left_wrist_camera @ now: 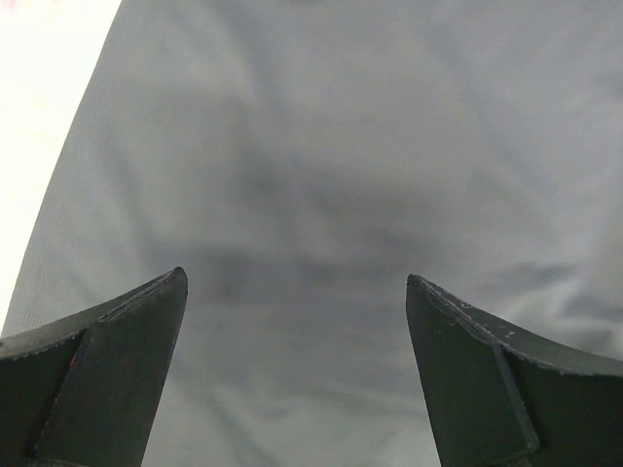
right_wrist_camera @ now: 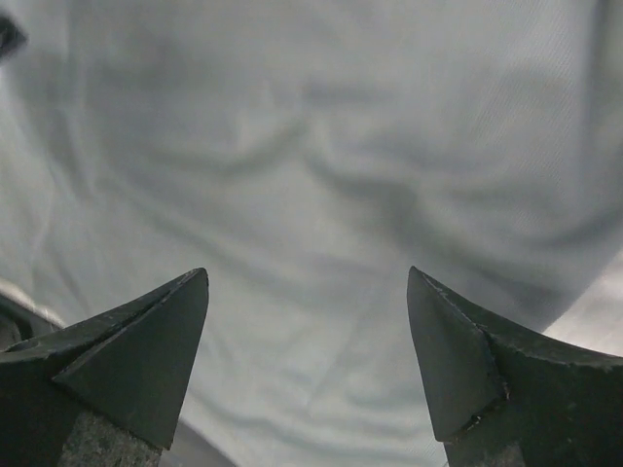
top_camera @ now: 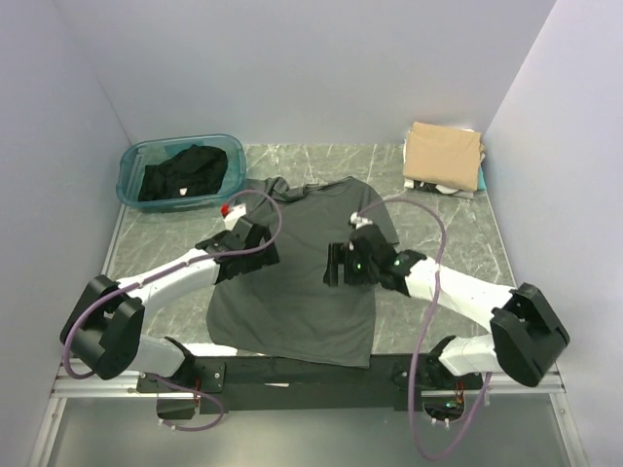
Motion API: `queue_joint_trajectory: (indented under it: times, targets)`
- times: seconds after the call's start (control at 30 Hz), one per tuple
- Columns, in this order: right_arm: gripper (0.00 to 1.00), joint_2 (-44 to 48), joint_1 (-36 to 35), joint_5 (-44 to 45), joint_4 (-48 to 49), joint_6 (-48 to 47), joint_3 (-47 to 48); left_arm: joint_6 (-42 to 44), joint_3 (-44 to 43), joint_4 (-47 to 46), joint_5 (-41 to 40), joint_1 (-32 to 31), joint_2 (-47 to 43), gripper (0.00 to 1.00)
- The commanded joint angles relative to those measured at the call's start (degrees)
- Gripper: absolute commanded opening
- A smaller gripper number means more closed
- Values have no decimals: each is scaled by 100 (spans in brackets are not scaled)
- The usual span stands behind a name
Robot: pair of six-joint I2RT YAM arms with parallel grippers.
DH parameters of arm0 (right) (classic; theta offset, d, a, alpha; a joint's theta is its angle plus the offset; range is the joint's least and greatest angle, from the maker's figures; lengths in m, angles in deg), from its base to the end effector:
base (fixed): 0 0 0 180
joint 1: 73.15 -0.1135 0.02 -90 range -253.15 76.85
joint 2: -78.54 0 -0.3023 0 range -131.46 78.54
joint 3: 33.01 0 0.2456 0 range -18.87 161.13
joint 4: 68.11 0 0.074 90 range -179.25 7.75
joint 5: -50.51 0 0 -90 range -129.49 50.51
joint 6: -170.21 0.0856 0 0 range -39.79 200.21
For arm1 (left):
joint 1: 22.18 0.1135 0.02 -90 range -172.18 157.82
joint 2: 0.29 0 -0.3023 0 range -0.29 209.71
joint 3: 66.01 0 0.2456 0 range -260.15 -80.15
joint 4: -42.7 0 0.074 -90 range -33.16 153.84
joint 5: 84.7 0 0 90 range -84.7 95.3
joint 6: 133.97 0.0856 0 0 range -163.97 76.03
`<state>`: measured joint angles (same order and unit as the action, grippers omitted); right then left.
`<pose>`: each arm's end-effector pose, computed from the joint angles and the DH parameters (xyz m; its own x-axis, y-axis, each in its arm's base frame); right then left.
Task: Fold and stack the t-shirts
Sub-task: Flatten the tshirt out
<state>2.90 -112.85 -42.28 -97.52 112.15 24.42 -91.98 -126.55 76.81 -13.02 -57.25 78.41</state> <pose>0.2173 0.1858 0.2118 -0.8332 -0.0049 -0.5530 -0.2622 0.8840 0.3871 0.2521 -0.1441 0.2106 -0.7215 -0.3556 -0.5942 -0.2215 0.9315 -0.2885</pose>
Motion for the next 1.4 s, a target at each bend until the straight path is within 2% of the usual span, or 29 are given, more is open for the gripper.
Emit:
queue_joint_trajectory:
  times: [0.0,0.17,0.33,0.5,0.67,0.9,1.03,1.13,1.23,1.37]
  targets:
    - [89,400,-431,244,314,672,-408,-323,306,-213,-145,18,-118,100]
    - [91,366,-582,270,516,1033,-918,-437,613,-353,109,26,-65,99]
    - [91,-223,-495,884,60,981,-516,-621,973,-599,619,-17,23,99]
    - [91,-898,207,781,-12,735,-198,-911,1351,-968,1164,-386,102,99]
    - [90,-1506,1060,332,7,340,390,-1342,1247,-1494,1594,-1177,339,99]
    - [90,-2752,1869,77,-433,-293,2006,-1676,123,-1776,1789,-2152,1523,100]
    - [89,-3290,2194,-318,-618,-960,3156,-1642,-966,-2321,2508,-2697,2298,100]
    - [89,-3615,2256,-407,-880,-1338,3816,-1397,-1677,-2183,2852,-2926,2703,99]
    - [89,-3599,2370,-310,-1074,-1498,4099,-1194,-1944,-1656,2423,-2997,2555,99]
    - [89,-3090,2511,-223,-1040,-1516,3951,-1027,-1558,-1312,1676,-2988,1721,99]
